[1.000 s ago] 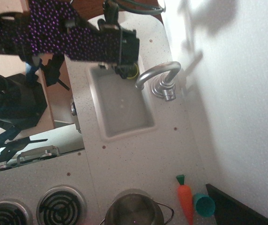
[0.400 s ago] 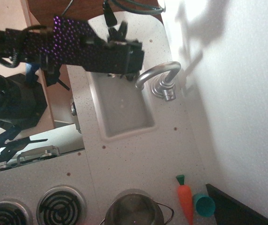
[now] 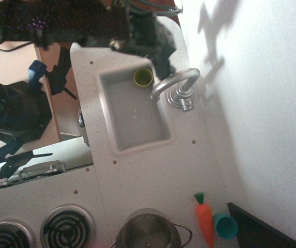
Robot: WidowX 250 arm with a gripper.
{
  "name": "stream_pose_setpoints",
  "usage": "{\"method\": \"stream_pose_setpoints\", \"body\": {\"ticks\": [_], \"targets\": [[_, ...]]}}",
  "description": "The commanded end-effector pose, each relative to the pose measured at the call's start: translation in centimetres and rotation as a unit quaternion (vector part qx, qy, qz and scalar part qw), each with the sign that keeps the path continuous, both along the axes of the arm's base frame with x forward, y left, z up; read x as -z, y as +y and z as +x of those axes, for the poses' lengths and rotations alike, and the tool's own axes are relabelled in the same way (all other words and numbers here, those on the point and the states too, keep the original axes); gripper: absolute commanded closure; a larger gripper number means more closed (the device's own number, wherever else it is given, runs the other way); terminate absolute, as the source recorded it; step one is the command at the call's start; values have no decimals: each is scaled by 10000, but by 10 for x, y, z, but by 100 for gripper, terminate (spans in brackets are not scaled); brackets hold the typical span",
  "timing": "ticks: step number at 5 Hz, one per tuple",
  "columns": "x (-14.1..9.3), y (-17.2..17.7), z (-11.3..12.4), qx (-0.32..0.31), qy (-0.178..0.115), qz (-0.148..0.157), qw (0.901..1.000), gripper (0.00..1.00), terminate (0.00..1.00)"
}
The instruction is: Turn faucet right
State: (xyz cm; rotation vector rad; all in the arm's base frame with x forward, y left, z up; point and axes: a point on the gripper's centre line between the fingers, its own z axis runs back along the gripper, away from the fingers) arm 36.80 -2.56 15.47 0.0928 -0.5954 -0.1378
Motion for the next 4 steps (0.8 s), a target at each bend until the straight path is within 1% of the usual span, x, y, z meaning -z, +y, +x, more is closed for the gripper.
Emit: {"method": "stream_pose_setpoints", "body": {"ticks": [1, 2, 3, 4], "targets": [[-18, -16, 14, 262, -239, 21, 9994, 0, 0], [-29, -22, 10, 433, -112, -274, 9986, 0, 0], [-47, -37, 1, 570, -114, -274, 9979, 0, 0], [-62, -49, -1, 559, 61, -111, 9984, 0, 0]]}}
